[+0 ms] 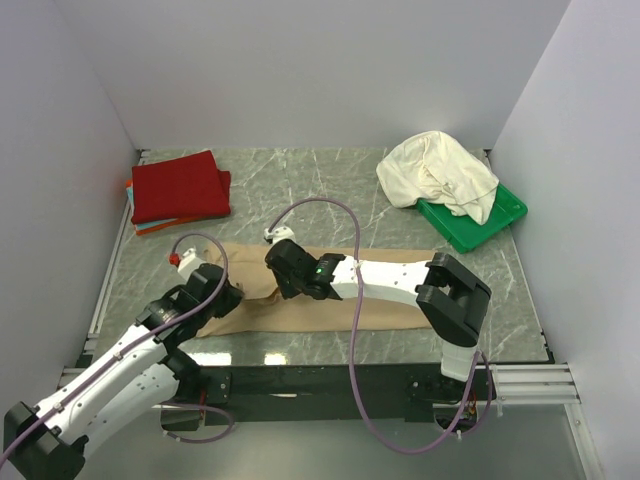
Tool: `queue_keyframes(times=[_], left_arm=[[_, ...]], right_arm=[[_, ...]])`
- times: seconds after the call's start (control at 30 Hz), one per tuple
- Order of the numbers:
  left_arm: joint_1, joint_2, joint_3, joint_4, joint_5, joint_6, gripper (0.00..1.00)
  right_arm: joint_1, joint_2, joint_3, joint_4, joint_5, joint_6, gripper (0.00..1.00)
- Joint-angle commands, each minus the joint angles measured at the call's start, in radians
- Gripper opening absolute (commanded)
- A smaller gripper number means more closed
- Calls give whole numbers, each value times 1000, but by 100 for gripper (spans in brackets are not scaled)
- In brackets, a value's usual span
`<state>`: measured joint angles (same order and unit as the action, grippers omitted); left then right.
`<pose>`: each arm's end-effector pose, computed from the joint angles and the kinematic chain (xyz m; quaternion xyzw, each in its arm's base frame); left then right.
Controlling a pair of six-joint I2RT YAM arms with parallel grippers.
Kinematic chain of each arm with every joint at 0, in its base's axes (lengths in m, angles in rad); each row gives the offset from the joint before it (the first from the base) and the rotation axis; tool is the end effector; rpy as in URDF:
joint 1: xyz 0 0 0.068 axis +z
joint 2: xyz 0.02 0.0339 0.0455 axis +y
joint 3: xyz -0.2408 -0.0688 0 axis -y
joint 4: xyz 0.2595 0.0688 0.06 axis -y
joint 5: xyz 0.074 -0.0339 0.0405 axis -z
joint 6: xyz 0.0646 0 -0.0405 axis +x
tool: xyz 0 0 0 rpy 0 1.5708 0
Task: Fold and stack the t-shirts
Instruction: Fold the tshirt
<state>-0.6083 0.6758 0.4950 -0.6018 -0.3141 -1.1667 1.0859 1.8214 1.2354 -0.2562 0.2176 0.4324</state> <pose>0.1708 -0.0946 0.1810 -0.3091 0.8601 -0.2029 0.3514 0.2083 0.3654 0.1510 -0.2615 0.8921 0.1702 0.3268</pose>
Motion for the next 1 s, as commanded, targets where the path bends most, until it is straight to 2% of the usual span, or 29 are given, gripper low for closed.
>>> queue_keyframes(times=[0.0,0.47,0.8,0.97], left_arm=[[-33,-7,14,-18,-31,-48,1],[-183,14,1,-88,-91,-171,1],[-209,31,-27,-167,-134,-217,1],[-211,21,-49,-145,-106,-208,1]], right_arm=[[-7,-28,-11,0,26,-9,0],[-24,-20,-27,5,25,-9,0],[-24,-13,-42,6,16,-1,0],[-24,1,-39,2,17,5,0]])
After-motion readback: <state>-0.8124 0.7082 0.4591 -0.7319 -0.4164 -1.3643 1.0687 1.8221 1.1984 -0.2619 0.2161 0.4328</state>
